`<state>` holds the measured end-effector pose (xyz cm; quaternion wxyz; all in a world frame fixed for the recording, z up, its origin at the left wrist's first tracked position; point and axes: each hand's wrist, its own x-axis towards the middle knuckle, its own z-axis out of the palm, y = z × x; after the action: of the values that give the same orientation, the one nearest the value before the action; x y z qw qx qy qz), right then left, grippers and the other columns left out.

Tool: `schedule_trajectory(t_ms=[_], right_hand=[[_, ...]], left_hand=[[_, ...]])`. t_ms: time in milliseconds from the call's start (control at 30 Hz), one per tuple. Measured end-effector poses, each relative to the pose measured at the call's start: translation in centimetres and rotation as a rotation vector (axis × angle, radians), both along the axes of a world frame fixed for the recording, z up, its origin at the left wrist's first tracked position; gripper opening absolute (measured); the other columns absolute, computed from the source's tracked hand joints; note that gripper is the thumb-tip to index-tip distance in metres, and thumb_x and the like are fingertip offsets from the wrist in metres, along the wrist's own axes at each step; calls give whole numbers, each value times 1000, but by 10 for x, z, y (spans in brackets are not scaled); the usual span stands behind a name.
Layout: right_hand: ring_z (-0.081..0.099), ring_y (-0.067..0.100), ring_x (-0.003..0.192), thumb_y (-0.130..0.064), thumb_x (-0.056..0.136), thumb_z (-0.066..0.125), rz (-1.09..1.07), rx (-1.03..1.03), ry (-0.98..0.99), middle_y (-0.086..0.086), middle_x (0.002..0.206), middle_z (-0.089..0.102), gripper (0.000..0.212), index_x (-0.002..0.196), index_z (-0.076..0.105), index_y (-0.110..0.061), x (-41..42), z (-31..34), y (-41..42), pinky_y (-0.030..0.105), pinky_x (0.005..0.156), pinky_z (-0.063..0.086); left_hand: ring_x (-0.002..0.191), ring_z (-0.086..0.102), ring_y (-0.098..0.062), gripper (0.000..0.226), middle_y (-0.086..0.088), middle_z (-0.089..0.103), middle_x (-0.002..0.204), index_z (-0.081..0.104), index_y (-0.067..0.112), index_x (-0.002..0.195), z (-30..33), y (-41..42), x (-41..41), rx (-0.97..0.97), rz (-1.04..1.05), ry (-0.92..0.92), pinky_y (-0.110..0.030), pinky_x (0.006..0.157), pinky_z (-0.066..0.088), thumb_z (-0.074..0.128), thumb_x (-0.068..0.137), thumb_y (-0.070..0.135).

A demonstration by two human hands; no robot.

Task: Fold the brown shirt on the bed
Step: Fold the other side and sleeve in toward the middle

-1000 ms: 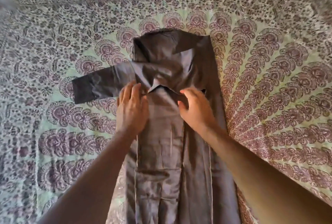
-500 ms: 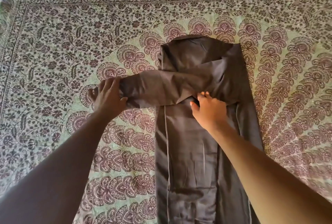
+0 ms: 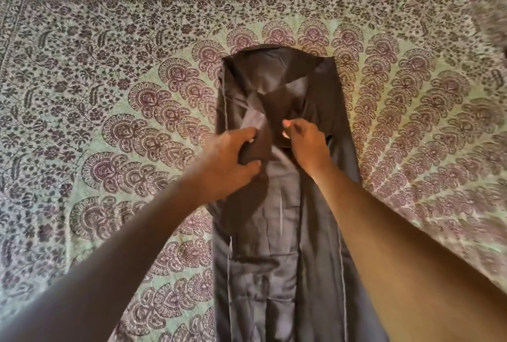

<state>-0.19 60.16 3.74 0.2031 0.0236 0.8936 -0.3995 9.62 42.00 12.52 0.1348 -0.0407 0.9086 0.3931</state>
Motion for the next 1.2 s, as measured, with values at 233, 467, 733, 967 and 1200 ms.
schedule_trajectory(t_ms=[233,467,733,967,1200], right_hand=[[76,25,89,-65,87,57,-331,-898,-469,14,106,76,68,117,76,-7,54,49,95,37,79,63],[69,21,80,-5,85,77,-295,-216,-231,4,88,75,17,102,75,-9,107,41,170,15,61,53],[68,23,89,-15,84,84,-240,41,-420,7,113,66,62,138,55,-9,161,-2,192,25,46,56],[69,22,81,-19,75,91,-241,45,-365,2,92,73,35,102,69,-15,183,-20,210,41,66,61],[73,14,85,-6,83,83,-196,-189,-560,-2,92,76,24,95,67,-20,218,-9,220,26,74,61]], left_hand=[[93,65,-27,38,5,64,92,61,28,116,1,118,59,37,-348,-82,-33,71,46,64,80,14],[118,62,-35,61,-1,59,129,35,34,149,-10,196,116,-247,-434,-239,-49,96,54,54,93,21],[132,56,-35,60,-2,34,161,33,27,155,-61,244,159,-261,-308,-306,-50,105,51,57,99,25],[67,64,-25,53,-2,67,68,65,17,82,-80,240,183,172,349,-240,-42,63,49,47,96,65],[74,62,2,20,12,67,82,66,25,102,-99,237,193,56,639,-287,-4,68,43,81,89,29]])
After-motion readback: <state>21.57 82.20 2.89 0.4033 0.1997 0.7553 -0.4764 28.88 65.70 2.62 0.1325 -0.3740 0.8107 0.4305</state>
